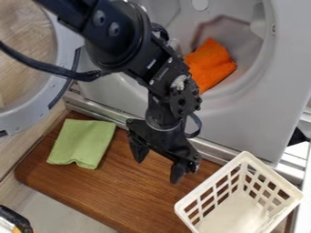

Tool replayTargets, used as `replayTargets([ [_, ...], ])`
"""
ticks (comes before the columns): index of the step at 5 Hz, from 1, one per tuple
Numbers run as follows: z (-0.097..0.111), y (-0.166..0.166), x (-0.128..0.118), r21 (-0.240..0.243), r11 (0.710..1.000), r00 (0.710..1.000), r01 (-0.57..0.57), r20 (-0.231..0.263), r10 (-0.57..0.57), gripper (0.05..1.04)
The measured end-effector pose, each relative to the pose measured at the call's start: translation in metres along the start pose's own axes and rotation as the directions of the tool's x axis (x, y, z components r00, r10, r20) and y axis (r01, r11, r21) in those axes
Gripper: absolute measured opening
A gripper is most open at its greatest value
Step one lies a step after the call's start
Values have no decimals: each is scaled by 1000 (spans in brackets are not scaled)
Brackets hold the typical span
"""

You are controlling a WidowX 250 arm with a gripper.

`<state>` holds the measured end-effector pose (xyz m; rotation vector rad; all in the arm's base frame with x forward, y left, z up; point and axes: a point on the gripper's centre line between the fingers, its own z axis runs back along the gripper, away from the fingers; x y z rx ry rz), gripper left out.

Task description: Move the green cloth to the center of the table

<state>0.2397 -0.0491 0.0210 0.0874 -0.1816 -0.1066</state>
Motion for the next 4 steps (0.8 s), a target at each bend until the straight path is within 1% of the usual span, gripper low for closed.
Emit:
replayTargets([
  [1, -4, 0, -4, 1, 1000, 1000, 2, -19, -2, 999],
  [2, -8, 26, -7, 5, 995, 994, -101, -40, 102, 999],
  [3, -23, 73, -12, 6, 969, 967, -248, -55, 248, 999],
  [4, -47, 115, -19, 22, 938, 933, -345, -100, 345, 999],
])
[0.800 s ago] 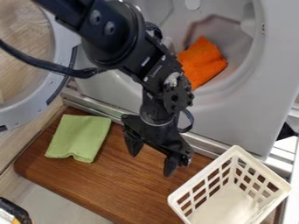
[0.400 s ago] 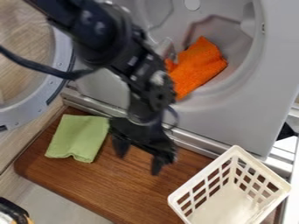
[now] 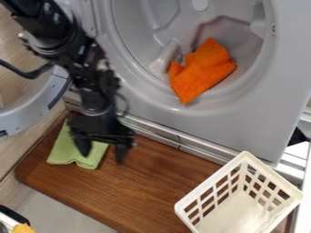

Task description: Move the green cloth to the center of the table

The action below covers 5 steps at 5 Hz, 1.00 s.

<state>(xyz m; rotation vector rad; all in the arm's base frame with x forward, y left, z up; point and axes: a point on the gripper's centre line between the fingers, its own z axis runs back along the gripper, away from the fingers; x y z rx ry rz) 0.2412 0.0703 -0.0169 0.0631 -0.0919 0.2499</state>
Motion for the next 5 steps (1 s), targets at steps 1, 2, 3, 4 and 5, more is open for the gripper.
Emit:
replayTargets([
  [1, -16, 48, 16, 12, 999, 999, -43, 4, 43, 999],
  [2, -27, 66, 19, 8, 1000, 1000, -8, -17, 8, 999],
  [3, -27, 68, 19, 11, 1000, 1000, 6, 6, -6, 999],
  [4, -32, 72, 18, 58, 997, 997, 59, 56, -62, 999],
  [5, -40, 76, 16, 110, 993, 992, 43, 112, -56, 999],
])
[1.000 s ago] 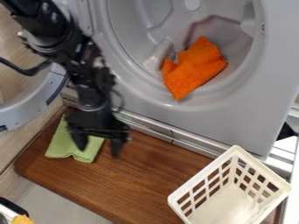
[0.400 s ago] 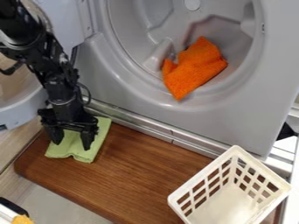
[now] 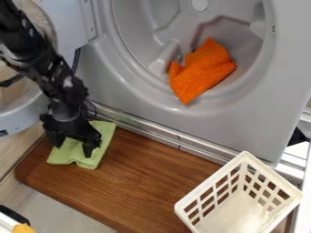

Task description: Move the green cloth to the center of the table

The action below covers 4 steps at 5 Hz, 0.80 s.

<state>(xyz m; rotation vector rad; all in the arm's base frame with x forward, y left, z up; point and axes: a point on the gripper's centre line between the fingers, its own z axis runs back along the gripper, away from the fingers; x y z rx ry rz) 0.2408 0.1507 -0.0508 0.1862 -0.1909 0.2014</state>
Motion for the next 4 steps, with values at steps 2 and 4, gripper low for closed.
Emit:
replayTargets([
  [2, -20, -2, -17, -24, 999, 999, -26, -31, 25, 998],
  [4, -16, -34, -23, -105, 994, 1000, 16, -22, -18, 998],
])
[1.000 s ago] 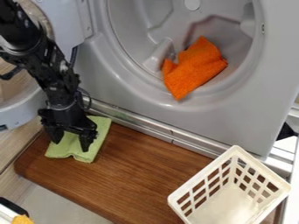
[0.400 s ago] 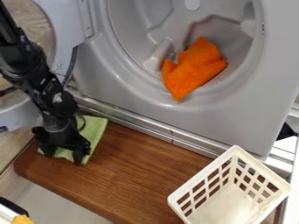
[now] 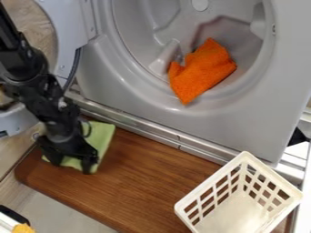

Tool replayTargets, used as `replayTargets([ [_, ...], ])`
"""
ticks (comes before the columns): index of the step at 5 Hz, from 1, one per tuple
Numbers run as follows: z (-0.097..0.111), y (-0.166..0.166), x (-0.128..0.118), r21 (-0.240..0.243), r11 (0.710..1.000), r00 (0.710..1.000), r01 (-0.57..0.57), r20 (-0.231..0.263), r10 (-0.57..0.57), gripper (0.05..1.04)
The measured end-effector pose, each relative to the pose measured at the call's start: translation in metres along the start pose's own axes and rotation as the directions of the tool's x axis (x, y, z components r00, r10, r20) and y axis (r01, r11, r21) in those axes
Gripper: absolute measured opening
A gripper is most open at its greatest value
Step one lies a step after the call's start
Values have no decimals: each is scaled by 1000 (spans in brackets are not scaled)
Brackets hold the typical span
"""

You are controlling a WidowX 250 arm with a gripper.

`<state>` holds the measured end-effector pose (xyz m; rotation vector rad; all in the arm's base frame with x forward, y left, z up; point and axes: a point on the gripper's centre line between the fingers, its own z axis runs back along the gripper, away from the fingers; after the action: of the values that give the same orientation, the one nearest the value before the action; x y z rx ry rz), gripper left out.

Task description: Move the green cloth to the center of the table

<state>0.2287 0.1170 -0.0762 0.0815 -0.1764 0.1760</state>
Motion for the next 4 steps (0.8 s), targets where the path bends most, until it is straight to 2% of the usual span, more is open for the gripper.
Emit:
replayTargets([
  [1, 2, -53, 4, -77, 988, 991, 132, 8, -132, 998],
  [2, 13, -103, 9, -122, 946, 954, 300, 46, -297, 999],
  [3, 21, -149, 4, -125, 909, 917, 398, 58, -394, 998],
  [4, 26, -182, -2, -121, 883, 891, 454, 56, -451, 998],
])
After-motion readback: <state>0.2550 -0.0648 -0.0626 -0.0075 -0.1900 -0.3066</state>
